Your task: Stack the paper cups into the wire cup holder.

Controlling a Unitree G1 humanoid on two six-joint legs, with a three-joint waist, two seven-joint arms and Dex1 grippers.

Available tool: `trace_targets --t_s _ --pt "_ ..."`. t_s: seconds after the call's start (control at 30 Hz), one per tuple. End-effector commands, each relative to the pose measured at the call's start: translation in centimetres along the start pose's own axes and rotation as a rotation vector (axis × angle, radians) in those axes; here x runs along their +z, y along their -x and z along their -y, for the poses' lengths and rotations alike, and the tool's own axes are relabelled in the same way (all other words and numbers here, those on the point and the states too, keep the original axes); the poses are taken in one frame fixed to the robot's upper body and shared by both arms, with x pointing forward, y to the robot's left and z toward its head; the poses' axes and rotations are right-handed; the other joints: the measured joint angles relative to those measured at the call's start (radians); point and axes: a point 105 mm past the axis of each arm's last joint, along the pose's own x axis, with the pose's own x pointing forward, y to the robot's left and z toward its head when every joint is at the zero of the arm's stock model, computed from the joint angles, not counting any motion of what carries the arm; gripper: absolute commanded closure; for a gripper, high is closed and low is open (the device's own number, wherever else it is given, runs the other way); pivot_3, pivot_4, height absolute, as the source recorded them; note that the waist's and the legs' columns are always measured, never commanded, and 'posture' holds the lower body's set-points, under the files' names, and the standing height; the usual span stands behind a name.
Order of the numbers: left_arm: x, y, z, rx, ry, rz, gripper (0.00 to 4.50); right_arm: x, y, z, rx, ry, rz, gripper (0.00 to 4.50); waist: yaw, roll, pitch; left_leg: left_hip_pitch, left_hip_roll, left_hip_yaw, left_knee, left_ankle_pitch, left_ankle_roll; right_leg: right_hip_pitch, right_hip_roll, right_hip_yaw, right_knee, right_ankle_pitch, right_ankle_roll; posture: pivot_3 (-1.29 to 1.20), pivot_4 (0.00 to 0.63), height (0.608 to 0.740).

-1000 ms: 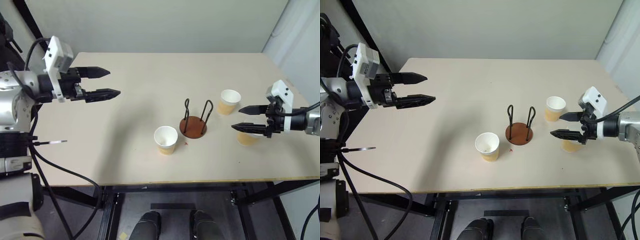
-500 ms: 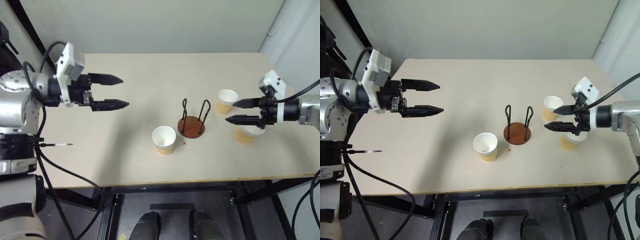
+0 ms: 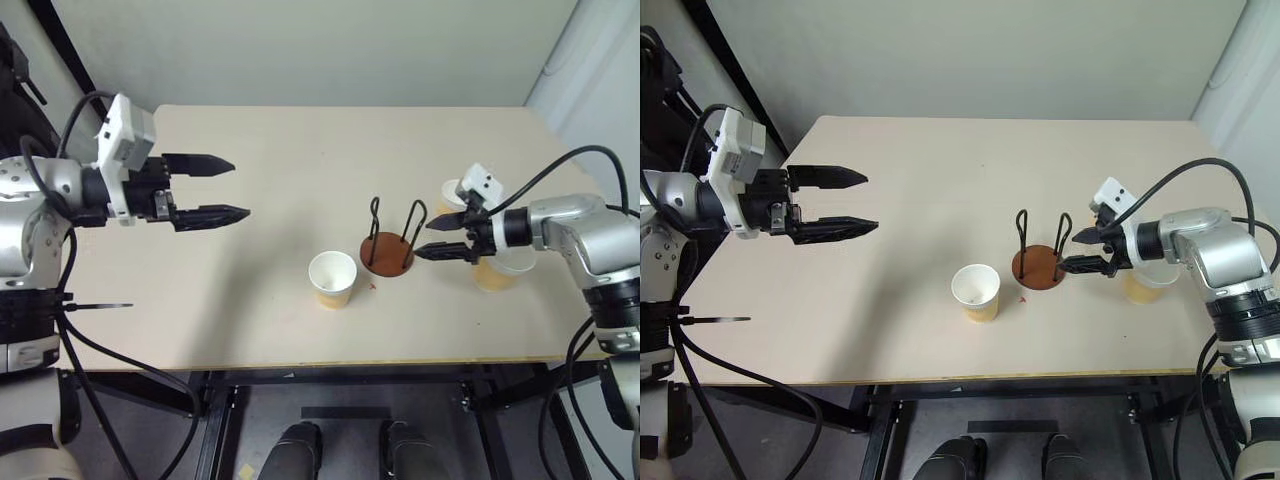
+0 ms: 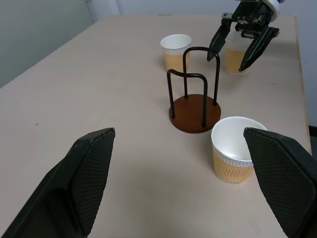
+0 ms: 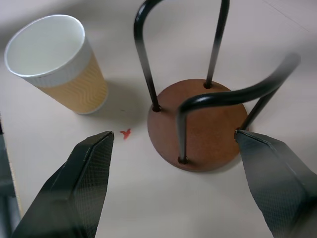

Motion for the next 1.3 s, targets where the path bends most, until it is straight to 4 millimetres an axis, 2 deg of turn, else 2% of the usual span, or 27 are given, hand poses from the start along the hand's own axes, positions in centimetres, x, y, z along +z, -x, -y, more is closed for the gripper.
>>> trace_targets --t_s 0.03,0.33,0.53,0.7,0.73,0.9,1.17,1.3 --pt "1.2 1.1 -0.3 0.037 -0.045 0.019 0.04 1.6 -0.2 0.2 -0.020 0.055 0.032 0.45 -0.002 0.000 0.000 0.000 0.000 0.000 0.000 0.000 0.000 0.000 0.000 0.000 0.000 0.000 0.000 0.00 0.150 0.740" --pt "1.0 1.3 -0.4 0.052 -0.043 0.007 0.04 1.9 -1.6 0.0 -0.014 0.035 0.057 0.45 -0.003 0.000 0.000 0.000 0.000 0.000 -0.001 0.000 -0.001 -0.001 0.000 0.000 0.001 0.000 0.000 0.00 0.150 0.740" --pt "0.8 1.2 -0.4 0.049 -0.039 -0.001 0.00 2.2 -1.7 0.0 -0.022 0.035 0.071 2.47 -0.003 0.000 0.000 0.000 0.000 0.000 -0.001 -0.001 -0.002 -0.001 0.000 0.000 0.001 0.000 -0.001 0.00 0.150 0.740" --pt "0.5 0.8 0.2 0.006 -0.013 -0.010 0.00 2.1 -0.1 0.0 -0.016 0.056 0.055 4.30 -0.001 0.000 0.000 -0.001 0.000 0.000 -0.001 -0.001 -0.002 -0.002 0.000 0.000 0.000 0.000 -0.001 0.00 0.150 0.740" --pt "0.2 0.6 0.6 -0.012 -0.006 -0.016 0.00 2.0 0.2 -0.2 -0.010 0.060 0.049 4.49 -0.001 0.000 0.000 -0.001 0.000 0.000 -0.001 -0.001 -0.002 -0.002 0.000 0.000 0.000 0.000 -0.002 0.00 0.150 0.740" --pt "-0.3 0.0 1.5 -0.062 0.015 -0.023 0.00 1.8 1.3 -1.2 0.023 0.072 0.029 4.49 -0.002 0.000 0.000 -0.001 0.000 0.000 -0.001 -0.002 -0.003 -0.002 0.000 0.000 0.000 -0.001 -0.003 0.00 0.150 0.740" --pt "0.5 -1.2 3.4 -0.192 0.020 -0.014 0.00 0.6 2.7 -3.5 0.079 0.079 -0.012 4.49 0.000 0.000 0.000 -0.001 0.000 0.000 -0.001 -0.002 -0.003 -0.001 0.000 0.000 0.000 -0.001 -0.003 0.00 0.150 0.740" --pt "0.8 -1.9 4.1 -0.247 0.015 -0.022 0.00 -0.4 3.4 -3.9 0.078 0.064 -0.040 4.49 0.001 0.000 0.000 -0.001 0.000 0.000 0.000 -0.002 -0.003 -0.001 0.000 0.000 0.000 -0.001 -0.002 0.00 0.150 0.740"
